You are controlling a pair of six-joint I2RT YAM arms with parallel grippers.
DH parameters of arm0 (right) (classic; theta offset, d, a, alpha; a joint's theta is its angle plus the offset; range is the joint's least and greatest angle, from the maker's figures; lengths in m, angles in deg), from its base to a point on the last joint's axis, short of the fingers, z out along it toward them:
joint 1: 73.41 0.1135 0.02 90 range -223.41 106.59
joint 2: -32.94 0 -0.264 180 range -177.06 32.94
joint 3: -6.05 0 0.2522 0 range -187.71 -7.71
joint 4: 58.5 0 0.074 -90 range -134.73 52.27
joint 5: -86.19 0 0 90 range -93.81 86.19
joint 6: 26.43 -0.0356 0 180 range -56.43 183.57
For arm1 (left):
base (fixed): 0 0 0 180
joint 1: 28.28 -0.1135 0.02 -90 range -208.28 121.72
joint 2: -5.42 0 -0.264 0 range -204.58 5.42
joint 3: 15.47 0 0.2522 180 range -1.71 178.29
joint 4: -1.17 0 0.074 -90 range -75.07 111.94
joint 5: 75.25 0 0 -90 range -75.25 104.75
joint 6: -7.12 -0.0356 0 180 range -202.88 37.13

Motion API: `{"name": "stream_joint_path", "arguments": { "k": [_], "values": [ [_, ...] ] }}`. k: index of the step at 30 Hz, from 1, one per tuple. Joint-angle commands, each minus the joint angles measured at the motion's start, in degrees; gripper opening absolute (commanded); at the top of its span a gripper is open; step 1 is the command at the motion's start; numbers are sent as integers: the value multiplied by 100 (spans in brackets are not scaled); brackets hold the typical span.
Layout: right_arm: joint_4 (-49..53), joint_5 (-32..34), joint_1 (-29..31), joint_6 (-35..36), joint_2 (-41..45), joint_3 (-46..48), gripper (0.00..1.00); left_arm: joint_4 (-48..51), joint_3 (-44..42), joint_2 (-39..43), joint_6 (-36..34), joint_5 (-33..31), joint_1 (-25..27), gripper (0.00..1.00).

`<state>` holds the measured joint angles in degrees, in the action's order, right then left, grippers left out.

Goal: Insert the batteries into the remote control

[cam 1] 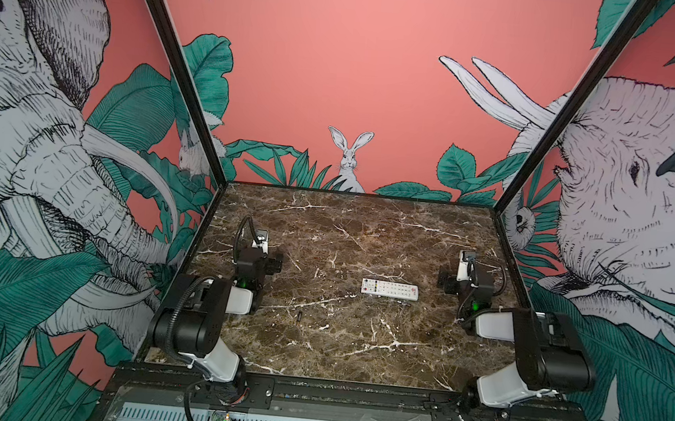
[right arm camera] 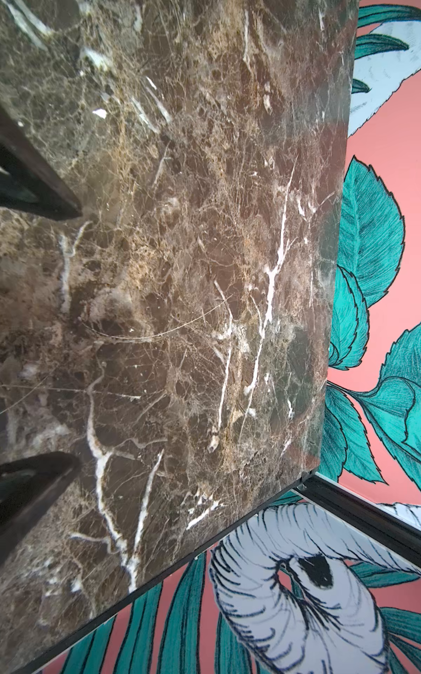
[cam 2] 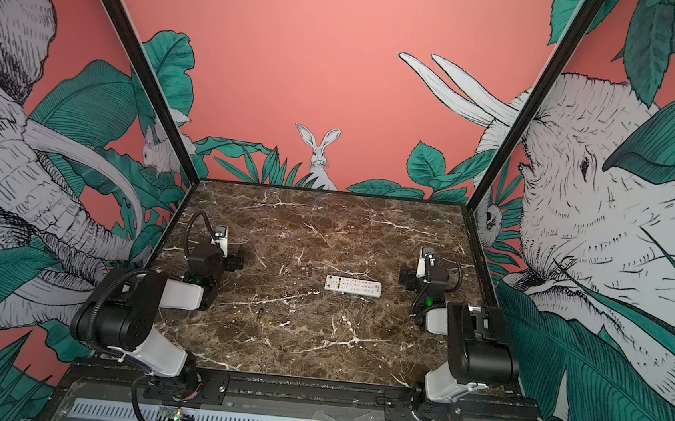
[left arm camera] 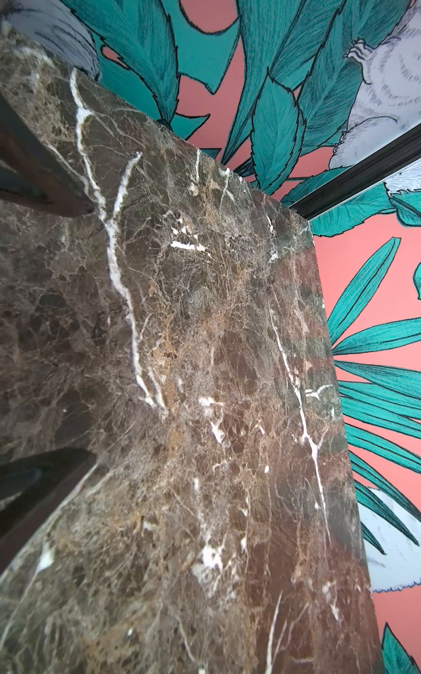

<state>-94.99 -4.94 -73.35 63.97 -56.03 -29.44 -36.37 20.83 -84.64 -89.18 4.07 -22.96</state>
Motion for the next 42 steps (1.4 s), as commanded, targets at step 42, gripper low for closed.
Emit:
{"name": "stream_joint_path", "arguments": {
  "k": [42],
  "values": [
    [-128, 55, 3, -22, 21, -99, 99, 4486, 1845, 1337, 1053, -1867, 404, 100]
  ]
}}
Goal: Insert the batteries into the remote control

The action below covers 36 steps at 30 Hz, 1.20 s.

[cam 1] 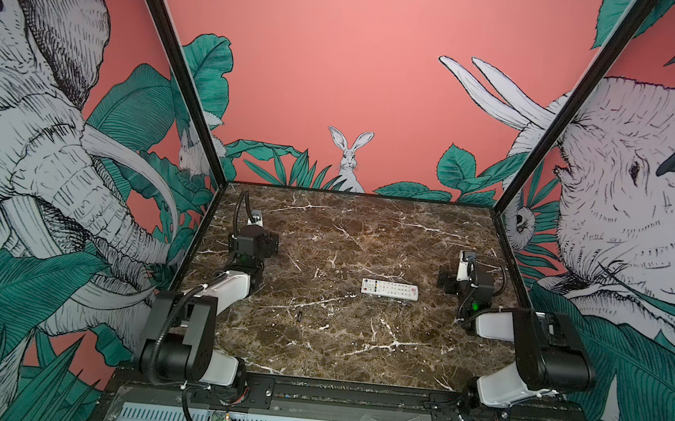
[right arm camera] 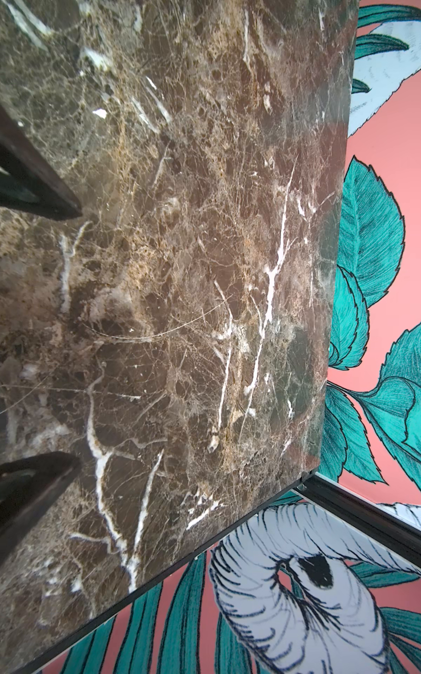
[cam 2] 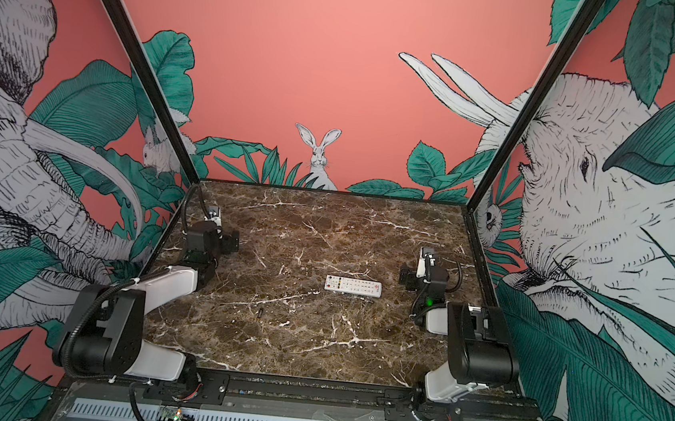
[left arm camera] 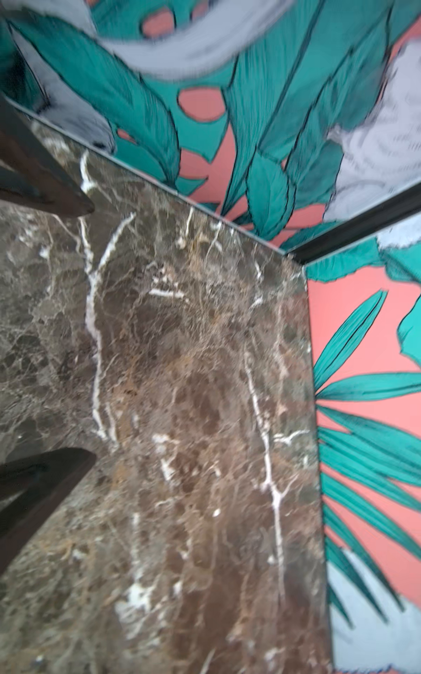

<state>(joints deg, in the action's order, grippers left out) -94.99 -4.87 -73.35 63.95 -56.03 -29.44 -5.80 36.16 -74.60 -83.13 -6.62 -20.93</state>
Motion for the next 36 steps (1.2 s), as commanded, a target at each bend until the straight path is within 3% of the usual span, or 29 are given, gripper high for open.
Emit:
{"name": "stream_joint_path", "arguments": {
  "k": [1, 7, 10, 12, 16, 21, 23, 27, 32, 36],
  "values": [
    [-135, 167, 3, -54, 38, -77, 99, 1814, 460, 421, 583, -980, 291, 99],
    [-82, 173, 23, -28, 46, -112, 99, 3968, 1290, 792, 1381, -1256, 1027, 100],
    [130, -150, 38, 123, 183, -180, 99, 4645, 1531, 927, 1592, -894, 1370, 100],
    [958, -318, 95, 230, 567, -445, 99, 5118, 1678, 996, 1819, -419, 1467, 100],
    [3577, -918, 321, 282, 1459, -1307, 99, 5708, 1741, 1197, 1917, 597, 1549, 100],
    [5294, -967, 1076, 563, 2005, -1883, 99, 5944, 1802, 1475, 1596, 1805, 1566, 100],
    [5780, -1105, 1338, 516, 1969, -2146, 99, 6162, 2011, 1461, 1314, 2398, 1567, 100],
    [6559, -771, 2140, 789, 1667, -2587, 99, 6721, 2465, 1330, 893, 3243, 1567, 100],
    [7055, -571, 2808, 1101, 1048, -3015, 99, 7335, 2908, 1249, 545, 3487, 1568, 100],
    [7440, -832, 3006, 1295, 463, -3399, 99, 7465, 3009, 1356, 456, 3533, 1567, 100]
  ]
}}
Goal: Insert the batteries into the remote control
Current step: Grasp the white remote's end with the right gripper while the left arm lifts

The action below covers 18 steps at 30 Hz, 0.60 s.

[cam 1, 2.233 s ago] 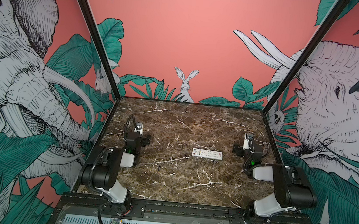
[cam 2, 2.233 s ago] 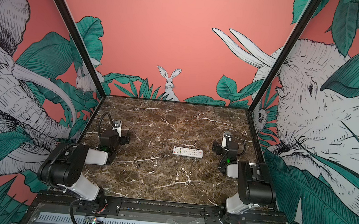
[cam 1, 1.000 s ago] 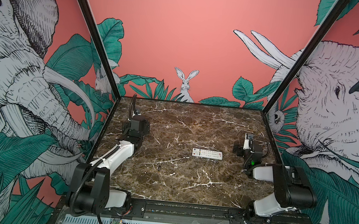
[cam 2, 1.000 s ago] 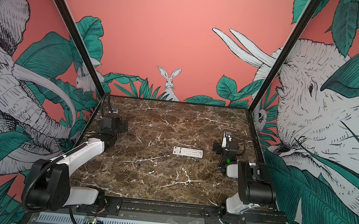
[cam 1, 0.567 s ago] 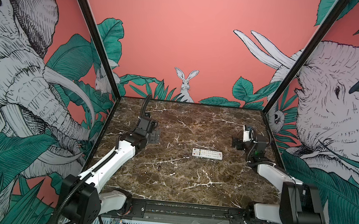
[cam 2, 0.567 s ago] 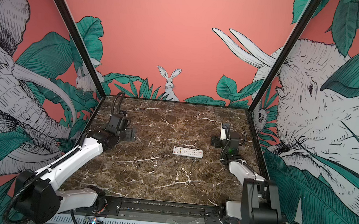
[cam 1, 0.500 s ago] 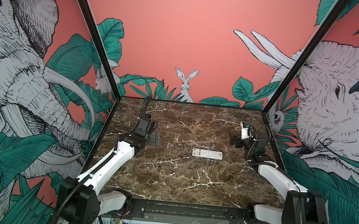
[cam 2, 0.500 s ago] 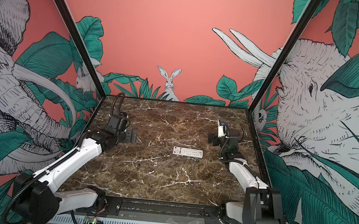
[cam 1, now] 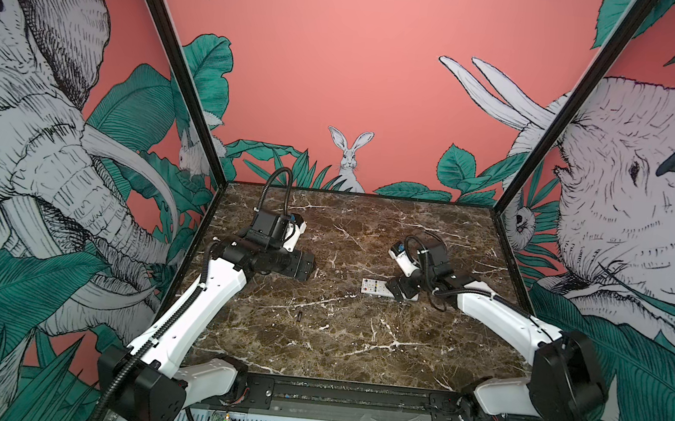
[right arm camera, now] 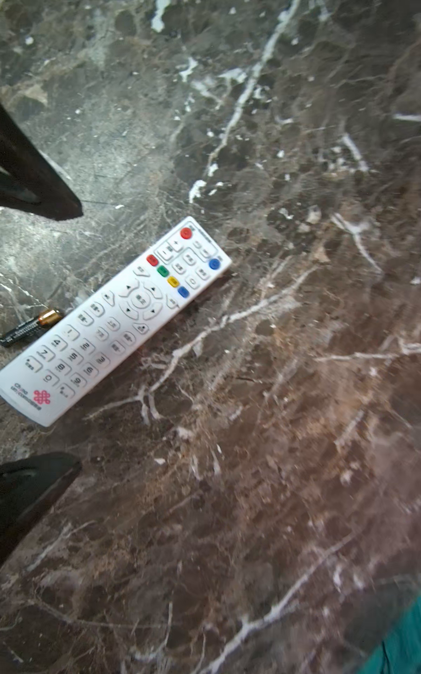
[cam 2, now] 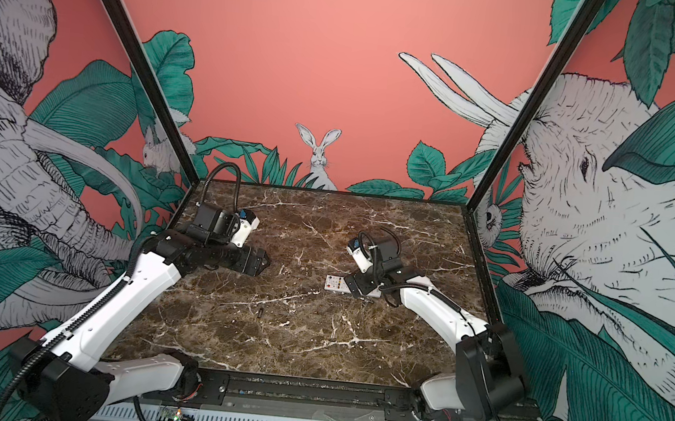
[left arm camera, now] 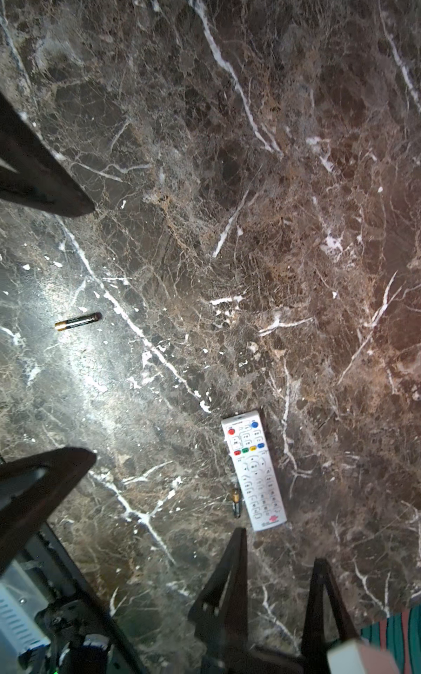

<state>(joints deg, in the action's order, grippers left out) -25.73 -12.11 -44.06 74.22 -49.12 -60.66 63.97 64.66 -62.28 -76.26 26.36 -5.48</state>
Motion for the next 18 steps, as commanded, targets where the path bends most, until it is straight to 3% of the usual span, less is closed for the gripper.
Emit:
{"name": "stream_joint_path", "arguments": {
  "k": [1, 11, 18],
  "values": [
    [672, -184, 95, 303, -404, -409, 99, 512, 181, 145, -222, 214, 26, 100],
    [1425, 61, 337, 852, -1509, -1060, 99, 547, 64, 476, -292, -88, 22, 100],
    [1511, 746, 363, 513, -1744, -1240, 99, 411, 9, 469, -244, -38, 21, 100]
  ]
}}
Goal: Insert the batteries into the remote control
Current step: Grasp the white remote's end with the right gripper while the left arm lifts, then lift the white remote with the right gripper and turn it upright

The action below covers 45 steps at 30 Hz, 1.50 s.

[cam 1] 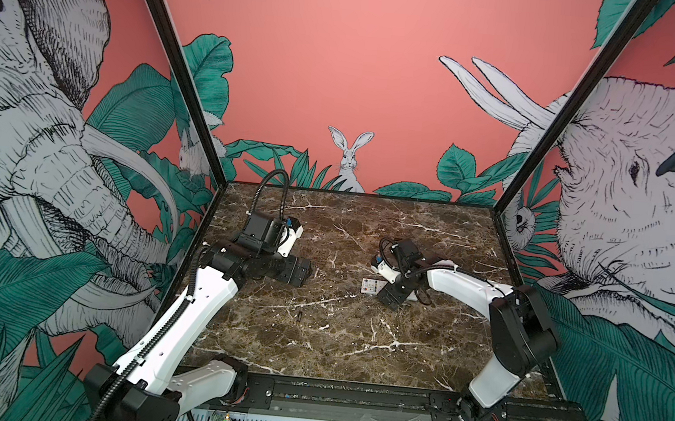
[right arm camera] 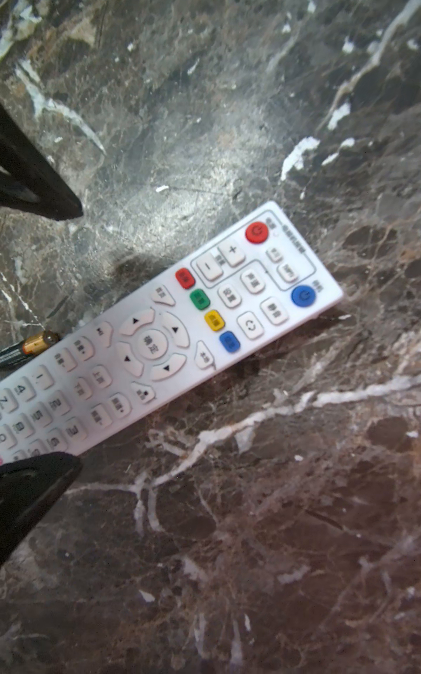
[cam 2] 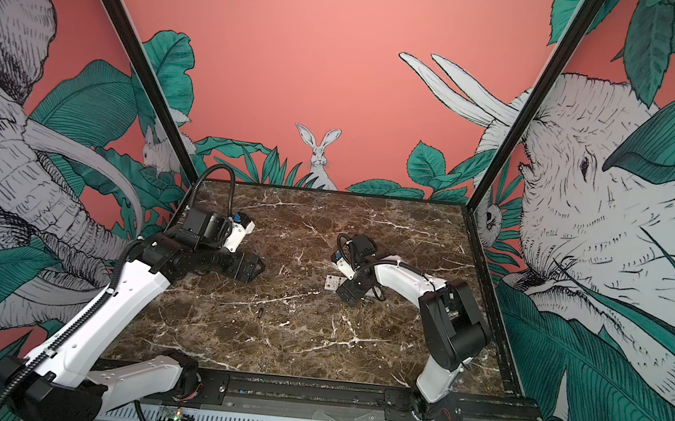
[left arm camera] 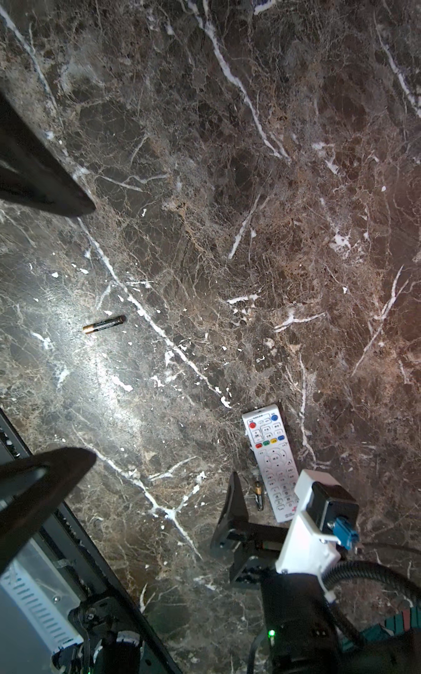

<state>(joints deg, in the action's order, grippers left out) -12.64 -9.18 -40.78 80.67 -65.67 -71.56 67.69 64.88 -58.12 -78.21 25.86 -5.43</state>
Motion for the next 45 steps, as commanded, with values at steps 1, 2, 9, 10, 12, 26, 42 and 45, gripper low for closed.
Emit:
{"name": "stream_joint_path", "arguments": {
  "k": [1, 2, 9, 10, 12, 26, 42, 45],
  "values": [
    [146, 607, 38, -200, -72, -114, 99, -3, -18, 31, -36, 76, 17, 100],
    [56, 766, 34, -266, -51, -48, 99, -32, -38, 2, -19, 121, 17, 100],
    [-24, 1057, 13, -360, 8, 174, 99, -112, -37, -124, 24, 224, 16, 100],
    [-94, 1046, 7, -356, -4, 204, 99, -124, -43, -119, 34, 225, 15, 100],
    [-107, 1002, 8, -336, -72, 197, 99, -142, -56, -119, 71, 241, 15, 100],
    [-139, 448, -36, 1, -842, -458, 76, -161, -199, 4, 190, 265, 18, 100],
    [81, -114, 300, -239, -1746, -2427, 42, -195, -376, 62, 184, 74, 14, 100],
    [12, -11, 460, -785, -1811, -2589, 42, -228, -430, 114, 192, -2, 18, 100]
  ]
}}
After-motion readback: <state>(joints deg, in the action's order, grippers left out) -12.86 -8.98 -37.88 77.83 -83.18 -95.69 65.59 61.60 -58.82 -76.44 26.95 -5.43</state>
